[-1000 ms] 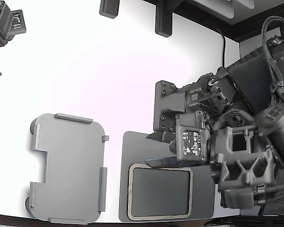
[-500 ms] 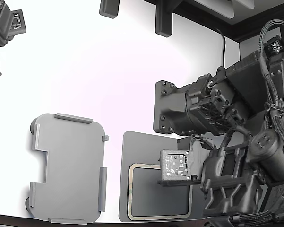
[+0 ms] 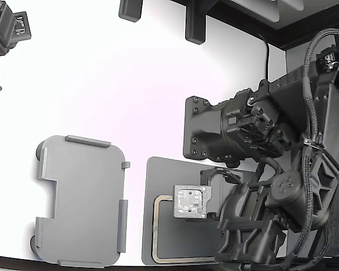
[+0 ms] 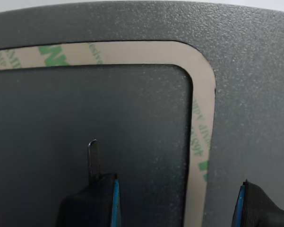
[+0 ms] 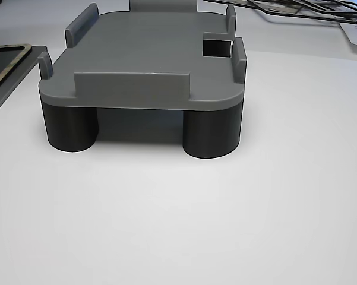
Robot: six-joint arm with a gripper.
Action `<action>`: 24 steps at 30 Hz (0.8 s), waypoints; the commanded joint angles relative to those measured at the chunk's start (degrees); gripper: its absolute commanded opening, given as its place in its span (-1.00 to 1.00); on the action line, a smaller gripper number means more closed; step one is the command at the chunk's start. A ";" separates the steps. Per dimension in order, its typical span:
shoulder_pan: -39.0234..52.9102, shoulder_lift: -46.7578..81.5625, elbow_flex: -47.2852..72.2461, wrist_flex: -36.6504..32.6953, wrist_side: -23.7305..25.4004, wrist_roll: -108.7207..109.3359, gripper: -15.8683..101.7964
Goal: Move top rectangular frame to the holder.
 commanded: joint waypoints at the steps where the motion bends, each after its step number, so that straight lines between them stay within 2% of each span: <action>1: -0.35 0.88 0.53 -0.62 -0.09 0.26 0.96; 12: 0.26 2.20 8.09 -6.77 0.97 -1.23 0.78; 18: 0.26 0.88 7.56 -7.12 0.79 -1.32 0.63; 24: 0.26 0.00 7.03 -6.77 0.62 -1.05 0.31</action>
